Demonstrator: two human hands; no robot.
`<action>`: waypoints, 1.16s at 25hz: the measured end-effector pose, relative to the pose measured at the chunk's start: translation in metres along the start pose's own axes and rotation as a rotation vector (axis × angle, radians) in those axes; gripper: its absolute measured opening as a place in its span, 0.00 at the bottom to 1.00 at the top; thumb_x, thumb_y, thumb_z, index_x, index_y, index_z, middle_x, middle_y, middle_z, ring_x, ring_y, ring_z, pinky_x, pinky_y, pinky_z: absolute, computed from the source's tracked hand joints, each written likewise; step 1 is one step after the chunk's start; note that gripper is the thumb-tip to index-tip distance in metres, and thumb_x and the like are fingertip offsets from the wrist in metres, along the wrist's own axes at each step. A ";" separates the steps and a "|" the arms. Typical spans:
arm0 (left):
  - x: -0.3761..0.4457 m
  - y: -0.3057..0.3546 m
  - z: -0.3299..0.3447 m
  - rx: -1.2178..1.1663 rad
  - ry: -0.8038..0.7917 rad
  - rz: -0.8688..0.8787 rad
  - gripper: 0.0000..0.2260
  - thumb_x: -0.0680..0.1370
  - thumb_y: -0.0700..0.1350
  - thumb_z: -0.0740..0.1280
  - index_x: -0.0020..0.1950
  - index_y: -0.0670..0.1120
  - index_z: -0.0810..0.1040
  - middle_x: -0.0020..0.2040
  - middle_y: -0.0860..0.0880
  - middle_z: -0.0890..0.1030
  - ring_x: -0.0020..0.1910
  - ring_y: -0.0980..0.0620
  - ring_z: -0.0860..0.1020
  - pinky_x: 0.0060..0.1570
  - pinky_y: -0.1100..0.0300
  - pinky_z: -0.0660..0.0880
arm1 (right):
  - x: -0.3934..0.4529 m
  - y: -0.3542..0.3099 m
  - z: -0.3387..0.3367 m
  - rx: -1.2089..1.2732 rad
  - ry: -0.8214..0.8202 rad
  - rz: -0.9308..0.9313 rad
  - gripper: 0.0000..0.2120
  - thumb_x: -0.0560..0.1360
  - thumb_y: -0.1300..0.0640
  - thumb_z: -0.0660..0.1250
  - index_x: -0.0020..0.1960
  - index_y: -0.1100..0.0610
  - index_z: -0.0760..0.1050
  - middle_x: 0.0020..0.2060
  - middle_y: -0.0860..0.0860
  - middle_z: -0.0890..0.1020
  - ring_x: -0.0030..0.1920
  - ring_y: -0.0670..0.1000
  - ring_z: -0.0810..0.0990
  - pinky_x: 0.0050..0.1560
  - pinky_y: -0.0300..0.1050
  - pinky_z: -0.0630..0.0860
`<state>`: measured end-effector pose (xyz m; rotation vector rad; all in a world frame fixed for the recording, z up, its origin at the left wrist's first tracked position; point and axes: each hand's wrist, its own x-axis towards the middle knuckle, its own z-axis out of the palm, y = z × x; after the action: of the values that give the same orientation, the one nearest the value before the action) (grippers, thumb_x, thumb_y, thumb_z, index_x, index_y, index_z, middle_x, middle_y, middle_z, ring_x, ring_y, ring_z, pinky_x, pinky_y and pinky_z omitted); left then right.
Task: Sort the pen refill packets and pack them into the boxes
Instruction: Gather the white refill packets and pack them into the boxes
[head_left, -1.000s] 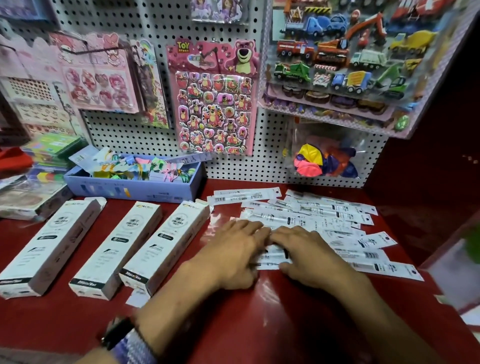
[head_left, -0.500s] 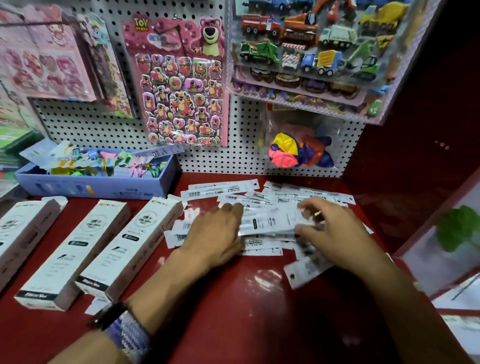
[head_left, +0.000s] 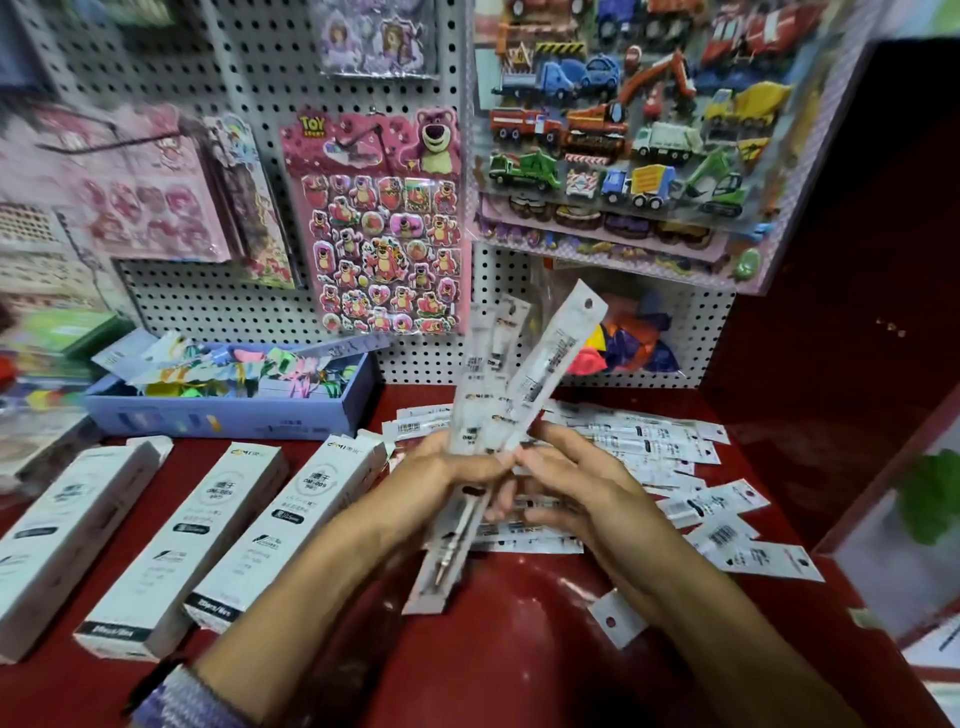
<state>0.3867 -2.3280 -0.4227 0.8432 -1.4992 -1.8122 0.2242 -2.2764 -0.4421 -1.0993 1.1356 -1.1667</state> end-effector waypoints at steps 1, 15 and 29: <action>-0.003 -0.001 0.003 -0.026 -0.030 -0.006 0.04 0.74 0.35 0.68 0.48 0.38 0.78 0.34 0.41 0.78 0.31 0.49 0.77 0.33 0.62 0.76 | 0.001 0.000 0.003 0.084 -0.015 -0.038 0.20 0.74 0.48 0.69 0.65 0.53 0.75 0.46 0.53 0.82 0.43 0.49 0.81 0.52 0.50 0.79; -0.017 -0.021 -0.011 -0.014 0.055 0.055 0.12 0.75 0.29 0.66 0.53 0.42 0.80 0.48 0.41 0.85 0.48 0.44 0.84 0.47 0.55 0.81 | 0.004 0.001 0.034 0.082 0.225 -0.253 0.14 0.77 0.55 0.68 0.51 0.68 0.77 0.33 0.60 0.75 0.32 0.54 0.72 0.30 0.44 0.74; -0.026 -0.042 -0.015 0.230 0.101 0.224 0.06 0.69 0.34 0.71 0.42 0.44 0.80 0.39 0.46 0.83 0.40 0.50 0.81 0.42 0.51 0.78 | -0.009 0.006 0.047 -0.144 0.027 -0.108 0.28 0.69 0.72 0.66 0.68 0.55 0.73 0.61 0.52 0.80 0.56 0.42 0.82 0.54 0.43 0.81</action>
<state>0.4110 -2.3095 -0.4643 0.8245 -1.6844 -1.4352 0.2714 -2.2654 -0.4426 -1.2719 1.2085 -1.2001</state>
